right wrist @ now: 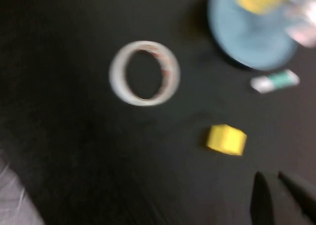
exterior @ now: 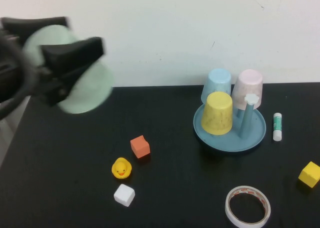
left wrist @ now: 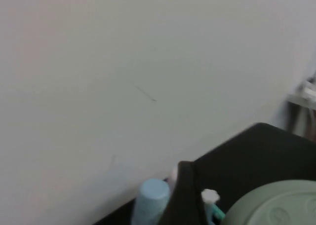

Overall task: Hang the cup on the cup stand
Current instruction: Place the cup on the cup holder

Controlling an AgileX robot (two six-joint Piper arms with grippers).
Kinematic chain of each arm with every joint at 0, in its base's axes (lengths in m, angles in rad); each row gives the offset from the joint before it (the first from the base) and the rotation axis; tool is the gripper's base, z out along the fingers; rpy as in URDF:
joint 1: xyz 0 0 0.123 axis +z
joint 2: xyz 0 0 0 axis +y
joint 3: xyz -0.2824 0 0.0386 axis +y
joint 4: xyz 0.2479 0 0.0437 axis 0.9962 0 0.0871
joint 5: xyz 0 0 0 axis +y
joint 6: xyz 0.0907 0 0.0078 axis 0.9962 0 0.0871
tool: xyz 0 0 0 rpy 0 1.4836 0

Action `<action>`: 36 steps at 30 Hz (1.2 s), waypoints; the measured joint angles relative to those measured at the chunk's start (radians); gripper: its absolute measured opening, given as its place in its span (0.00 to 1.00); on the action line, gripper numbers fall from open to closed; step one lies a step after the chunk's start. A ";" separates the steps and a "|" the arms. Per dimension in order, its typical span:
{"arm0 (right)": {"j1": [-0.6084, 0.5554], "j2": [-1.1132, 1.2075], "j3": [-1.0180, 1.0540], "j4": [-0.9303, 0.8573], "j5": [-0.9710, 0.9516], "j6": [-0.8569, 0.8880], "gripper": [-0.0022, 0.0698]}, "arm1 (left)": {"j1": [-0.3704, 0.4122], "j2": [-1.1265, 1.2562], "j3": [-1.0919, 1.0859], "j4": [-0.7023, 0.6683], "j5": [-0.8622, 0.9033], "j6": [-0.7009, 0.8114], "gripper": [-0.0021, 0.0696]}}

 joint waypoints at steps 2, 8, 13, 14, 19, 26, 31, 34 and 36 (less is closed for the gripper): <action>0.000 -0.074 0.063 -0.060 -0.015 0.121 0.04 | -0.048 0.089 -0.035 -0.014 0.018 0.051 0.77; 0.000 -0.307 0.241 -0.168 -0.113 0.358 0.04 | -0.293 0.308 -0.160 -0.021 -0.088 0.235 0.77; 0.000 -0.413 0.313 -0.173 -0.170 0.417 0.04 | -0.436 0.487 -0.315 -0.032 -0.180 0.267 0.77; 0.000 -0.426 0.323 -0.173 -0.172 0.422 0.04 | -0.458 0.528 -0.352 -0.032 -0.182 0.269 0.77; 0.000 -0.443 0.348 -0.171 -0.142 0.426 0.04 | -0.533 0.733 -0.539 -0.038 -0.185 0.273 0.77; 0.000 -0.450 0.348 -0.171 -0.108 0.428 0.03 | -0.568 1.004 -0.788 -0.041 -0.202 0.276 0.77; 0.000 -0.450 0.348 -0.171 -0.108 0.428 0.03 | -0.568 1.163 -0.961 -0.041 -0.202 0.280 0.77; 0.000 -0.450 0.348 -0.171 -0.108 0.428 0.03 | -0.568 1.242 -1.062 -0.041 -0.202 0.280 0.77; 0.000 -0.450 0.348 -0.171 -0.108 0.428 0.03 | -0.570 1.293 -1.132 -0.041 -0.202 0.278 0.77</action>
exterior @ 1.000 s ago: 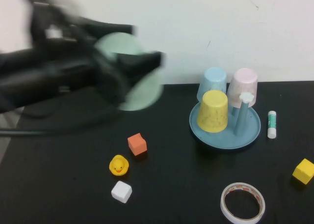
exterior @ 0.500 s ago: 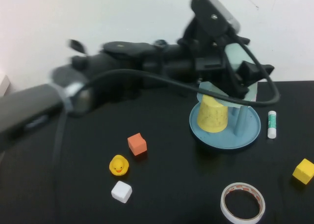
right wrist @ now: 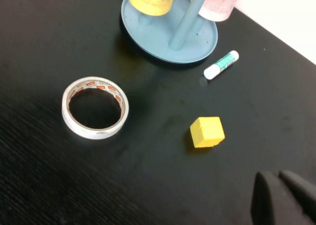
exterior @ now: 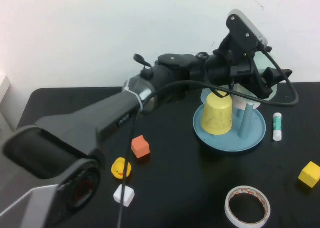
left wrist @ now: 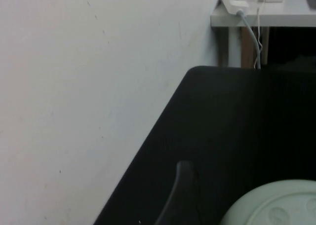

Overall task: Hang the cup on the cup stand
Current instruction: Place the cup on the cup holder

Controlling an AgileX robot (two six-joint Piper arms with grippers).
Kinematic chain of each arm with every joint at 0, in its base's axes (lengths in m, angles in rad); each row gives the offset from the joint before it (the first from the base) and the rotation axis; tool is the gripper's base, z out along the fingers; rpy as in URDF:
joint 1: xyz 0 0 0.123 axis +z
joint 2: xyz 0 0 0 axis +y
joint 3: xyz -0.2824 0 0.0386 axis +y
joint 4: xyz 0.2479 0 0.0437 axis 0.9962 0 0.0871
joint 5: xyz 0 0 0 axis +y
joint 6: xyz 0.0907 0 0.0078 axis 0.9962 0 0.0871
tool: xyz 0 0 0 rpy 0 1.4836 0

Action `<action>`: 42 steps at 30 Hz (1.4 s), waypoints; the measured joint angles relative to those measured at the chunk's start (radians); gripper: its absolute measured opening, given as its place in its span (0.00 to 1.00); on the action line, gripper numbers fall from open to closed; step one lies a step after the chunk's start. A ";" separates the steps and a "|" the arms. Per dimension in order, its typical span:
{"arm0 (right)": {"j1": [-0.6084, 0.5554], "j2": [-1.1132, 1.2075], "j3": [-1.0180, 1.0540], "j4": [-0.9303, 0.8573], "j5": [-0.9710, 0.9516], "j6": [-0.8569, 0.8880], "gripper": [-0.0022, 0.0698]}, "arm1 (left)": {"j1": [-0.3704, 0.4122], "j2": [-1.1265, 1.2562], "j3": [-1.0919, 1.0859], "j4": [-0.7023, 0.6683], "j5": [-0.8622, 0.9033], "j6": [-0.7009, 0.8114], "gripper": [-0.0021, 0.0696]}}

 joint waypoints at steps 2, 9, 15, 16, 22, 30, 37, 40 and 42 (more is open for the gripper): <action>0.000 0.000 0.000 0.000 0.000 0.000 0.03 | -0.002 0.041 -0.054 0.000 0.000 -0.014 0.77; 0.000 0.000 0.000 0.000 0.000 0.000 0.03 | -0.009 0.128 -0.123 -0.002 -0.005 -0.027 0.77; 0.000 0.000 0.000 0.000 0.000 0.000 0.03 | -0.009 0.137 -0.123 -0.004 -0.068 -0.043 0.77; 0.000 0.000 0.000 0.000 0.000 0.000 0.03 | -0.009 0.139 -0.123 -0.004 -0.081 -0.043 0.77; 0.000 0.000 0.000 0.000 0.000 0.000 0.03 | -0.009 0.144 -0.123 -0.006 -0.084 -0.045 0.77; 0.000 0.000 0.000 0.000 0.000 0.000 0.03 | -0.009 0.153 -0.123 -0.006 -0.082 -0.068 0.77; 0.000 0.000 0.000 0.000 0.000 0.000 0.03 | -0.009 0.166 -0.123 -0.006 -0.082 -0.109 0.79; 0.000 0.000 0.000 0.000 0.000 0.000 0.03 | -0.009 0.166 -0.123 -0.006 -0.086 -0.126 0.79; 0.000 0.000 0.000 0.000 0.000 0.000 0.03 | -0.009 0.163 -0.123 -0.006 -0.098 -0.130 0.79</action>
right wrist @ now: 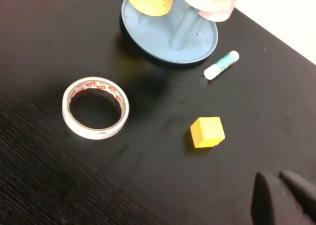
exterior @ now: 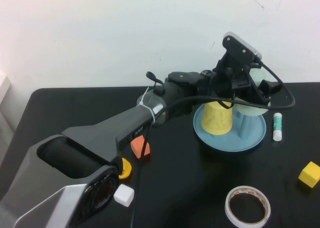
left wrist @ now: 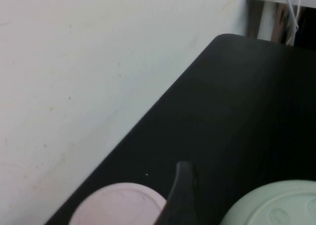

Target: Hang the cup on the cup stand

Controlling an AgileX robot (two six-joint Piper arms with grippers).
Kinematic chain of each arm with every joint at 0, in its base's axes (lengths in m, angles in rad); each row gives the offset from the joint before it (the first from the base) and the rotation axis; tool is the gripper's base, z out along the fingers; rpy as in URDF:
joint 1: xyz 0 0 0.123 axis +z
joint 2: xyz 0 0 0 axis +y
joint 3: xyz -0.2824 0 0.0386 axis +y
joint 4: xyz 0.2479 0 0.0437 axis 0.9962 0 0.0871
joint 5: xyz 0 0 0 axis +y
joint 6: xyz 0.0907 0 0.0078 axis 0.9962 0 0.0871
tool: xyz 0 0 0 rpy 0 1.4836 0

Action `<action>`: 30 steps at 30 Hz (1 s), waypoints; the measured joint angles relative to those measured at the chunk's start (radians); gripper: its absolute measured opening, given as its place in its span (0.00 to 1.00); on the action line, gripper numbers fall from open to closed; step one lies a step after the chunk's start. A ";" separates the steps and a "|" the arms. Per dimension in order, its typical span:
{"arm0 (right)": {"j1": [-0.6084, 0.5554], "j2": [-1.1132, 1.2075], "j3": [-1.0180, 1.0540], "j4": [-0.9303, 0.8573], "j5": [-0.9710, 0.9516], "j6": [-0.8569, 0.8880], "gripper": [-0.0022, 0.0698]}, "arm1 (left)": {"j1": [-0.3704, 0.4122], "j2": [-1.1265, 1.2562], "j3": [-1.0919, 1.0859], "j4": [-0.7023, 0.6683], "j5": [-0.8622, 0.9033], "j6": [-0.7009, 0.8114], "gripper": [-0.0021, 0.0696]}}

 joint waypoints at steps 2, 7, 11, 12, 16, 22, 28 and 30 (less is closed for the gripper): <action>0.000 0.000 0.000 0.000 0.000 0.000 0.03 | 0.000 -0.010 0.000 0.000 -0.008 -0.006 0.79; 0.000 0.000 0.000 0.000 0.000 0.000 0.03 | 0.000 -0.025 -0.002 -0.002 -0.015 -0.033 0.79; 0.000 0.000 0.000 0.000 0.000 0.000 0.03 | 0.000 -0.027 -0.002 0.020 -0.023 -0.128 0.80; 0.000 0.000 0.000 0.000 0.000 0.000 0.03 | 0.000 -0.027 -0.002 0.036 -0.026 -0.151 0.81; 0.000 0.000 0.000 0.000 0.000 0.002 0.03 | 0.000 -0.027 -0.002 0.106 -0.024 -0.196 0.82; 0.000 0.000 0.000 0.000 0.000 0.002 0.03 | 0.000 -0.027 -0.002 0.115 -0.017 -0.196 0.83; 0.000 0.000 0.000 0.000 0.000 0.002 0.03 | 0.002 -0.070 -0.002 0.259 -0.014 -0.213 0.69; 0.000 0.000 0.000 0.000 0.000 0.002 0.03 | 0.006 -0.115 -0.002 0.364 -0.008 -0.273 0.55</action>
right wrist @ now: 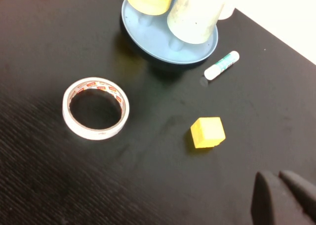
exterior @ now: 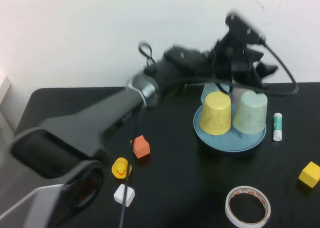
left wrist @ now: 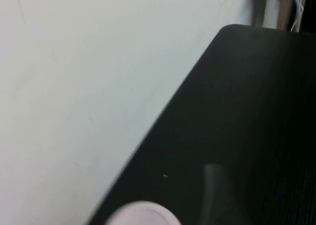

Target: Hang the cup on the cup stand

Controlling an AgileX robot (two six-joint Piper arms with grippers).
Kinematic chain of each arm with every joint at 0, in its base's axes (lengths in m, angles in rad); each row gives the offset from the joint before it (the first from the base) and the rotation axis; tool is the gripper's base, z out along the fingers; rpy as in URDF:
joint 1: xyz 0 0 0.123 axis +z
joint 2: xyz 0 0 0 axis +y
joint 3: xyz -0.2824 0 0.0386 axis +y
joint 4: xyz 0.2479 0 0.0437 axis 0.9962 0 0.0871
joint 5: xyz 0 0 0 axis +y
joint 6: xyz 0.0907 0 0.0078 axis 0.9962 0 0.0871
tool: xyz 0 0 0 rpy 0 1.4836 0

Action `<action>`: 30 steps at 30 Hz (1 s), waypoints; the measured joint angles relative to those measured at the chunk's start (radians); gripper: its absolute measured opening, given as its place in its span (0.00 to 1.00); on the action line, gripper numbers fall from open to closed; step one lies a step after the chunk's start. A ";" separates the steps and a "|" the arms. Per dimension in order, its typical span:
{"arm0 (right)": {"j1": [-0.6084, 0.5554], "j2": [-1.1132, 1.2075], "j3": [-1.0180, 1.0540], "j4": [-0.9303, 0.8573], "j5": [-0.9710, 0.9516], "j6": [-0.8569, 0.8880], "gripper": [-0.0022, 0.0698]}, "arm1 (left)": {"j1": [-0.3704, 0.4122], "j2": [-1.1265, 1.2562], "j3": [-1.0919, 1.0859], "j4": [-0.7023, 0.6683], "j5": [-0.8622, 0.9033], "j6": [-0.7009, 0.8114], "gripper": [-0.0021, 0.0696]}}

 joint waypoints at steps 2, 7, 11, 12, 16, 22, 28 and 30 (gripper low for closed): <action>0.000 0.000 0.000 0.000 0.000 0.000 0.03 | 0.002 -0.056 0.000 0.140 0.010 -0.103 0.40; 0.000 0.000 0.000 0.000 0.000 0.000 0.03 | 0.006 -0.191 0.000 0.530 0.044 -0.376 0.18; 0.000 0.000 0.000 0.001 0.000 0.000 0.03 | 0.006 -0.292 0.000 0.757 0.097 -0.559 0.13; 0.000 0.000 0.000 0.006 0.000 0.000 0.03 | 0.006 -0.318 0.000 0.798 0.105 -0.595 0.13; 0.000 0.000 0.000 0.020 0.000 0.000 0.03 | 0.006 -0.427 0.000 0.890 0.127 -0.686 0.12; 0.000 0.000 0.000 0.029 -0.004 0.000 0.03 | 0.006 -0.619 0.000 0.982 0.231 -0.750 0.08; 0.000 0.000 0.000 0.063 -0.064 0.000 0.03 | 0.006 -0.773 -0.002 1.122 0.383 -0.853 0.04; 0.000 0.000 0.000 0.084 -0.086 0.000 0.03 | 0.006 -0.824 -0.002 1.156 0.426 -0.879 0.03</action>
